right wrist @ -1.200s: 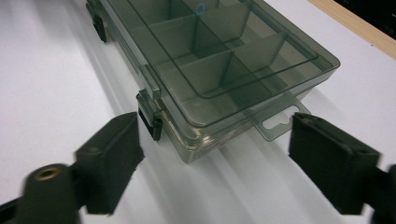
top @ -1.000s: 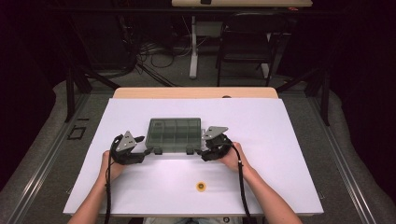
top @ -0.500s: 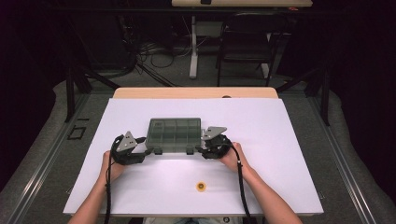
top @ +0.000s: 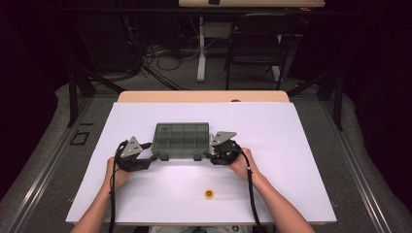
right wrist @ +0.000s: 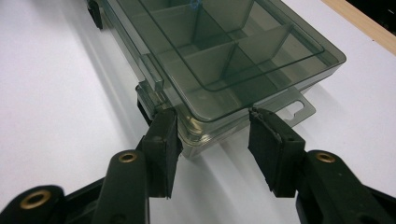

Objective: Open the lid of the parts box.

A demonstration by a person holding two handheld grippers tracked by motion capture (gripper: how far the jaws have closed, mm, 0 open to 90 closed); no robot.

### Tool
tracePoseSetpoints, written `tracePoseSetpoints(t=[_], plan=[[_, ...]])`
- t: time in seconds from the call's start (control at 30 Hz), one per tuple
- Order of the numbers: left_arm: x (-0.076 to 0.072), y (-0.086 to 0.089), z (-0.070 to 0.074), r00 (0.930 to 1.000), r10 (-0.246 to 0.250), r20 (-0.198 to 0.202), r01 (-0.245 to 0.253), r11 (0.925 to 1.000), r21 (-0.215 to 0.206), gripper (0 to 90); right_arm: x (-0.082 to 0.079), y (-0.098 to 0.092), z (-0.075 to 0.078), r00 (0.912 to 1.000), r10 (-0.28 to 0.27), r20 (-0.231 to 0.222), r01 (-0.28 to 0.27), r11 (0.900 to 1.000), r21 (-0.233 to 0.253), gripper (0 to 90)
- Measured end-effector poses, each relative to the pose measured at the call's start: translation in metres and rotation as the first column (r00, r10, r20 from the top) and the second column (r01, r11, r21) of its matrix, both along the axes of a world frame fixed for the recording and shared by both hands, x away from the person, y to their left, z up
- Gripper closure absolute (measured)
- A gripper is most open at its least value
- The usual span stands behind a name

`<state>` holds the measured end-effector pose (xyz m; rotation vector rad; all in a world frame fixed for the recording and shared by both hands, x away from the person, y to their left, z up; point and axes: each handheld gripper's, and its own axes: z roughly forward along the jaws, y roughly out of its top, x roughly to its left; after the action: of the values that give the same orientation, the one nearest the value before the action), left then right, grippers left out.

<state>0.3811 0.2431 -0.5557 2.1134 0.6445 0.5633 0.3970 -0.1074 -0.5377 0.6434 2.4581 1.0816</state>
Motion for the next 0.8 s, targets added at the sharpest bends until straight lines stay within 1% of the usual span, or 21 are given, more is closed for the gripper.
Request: tracePoseSetpoints(t=[0.1,0.23,0.47,0.67,0.77,0.8], plan=[[0.0000,0.0012,0.0003,1.0000,0.000,0.001,0.000,0.9998,-0.022,45.8,0.0000,-0.0005,0.0000,1.0000,-0.004,-0.005,0.004,1.000,0.012,53.2],[0.0001,0.0014,0.0001,1.0000,0.001,-0.001,-0.001,0.9997,-0.025,46.1,0.0003,-0.0006,0.0000,1.0000,-0.003,-0.005,0.003,1.000,0.017,53.4],[-0.0001,0.0014,0.0006,1.0000,0.003,0.001,-0.003,0.9996,-0.029,46.1,-0.0003,-0.0012,0.0015,1.0000,-0.007,-0.006,0.007,1.000,0.012,53.8],[-0.0004,0.0010,0.0011,1.0000,0.007,0.006,-0.006,0.9995,-0.031,46.0,-0.0001,-0.0015,0.0020,1.0000,-0.005,0.006,0.005,1.000,0.022,54.2],[-0.0007,0.0009,0.0014,0.9999,0.009,0.009,-0.009,0.9993,-0.036,45.9,-0.0008,-0.0016,0.0034,1.0000,-0.009,0.002,0.008,1.000,0.023,54.4],[-0.0006,0.0010,0.0017,0.9999,0.009,0.012,-0.009,0.9994,-0.035,45.8,-0.0007,-0.0018,0.0038,0.9999,-0.008,0.009,0.008,1.000,0.024,54.4]])
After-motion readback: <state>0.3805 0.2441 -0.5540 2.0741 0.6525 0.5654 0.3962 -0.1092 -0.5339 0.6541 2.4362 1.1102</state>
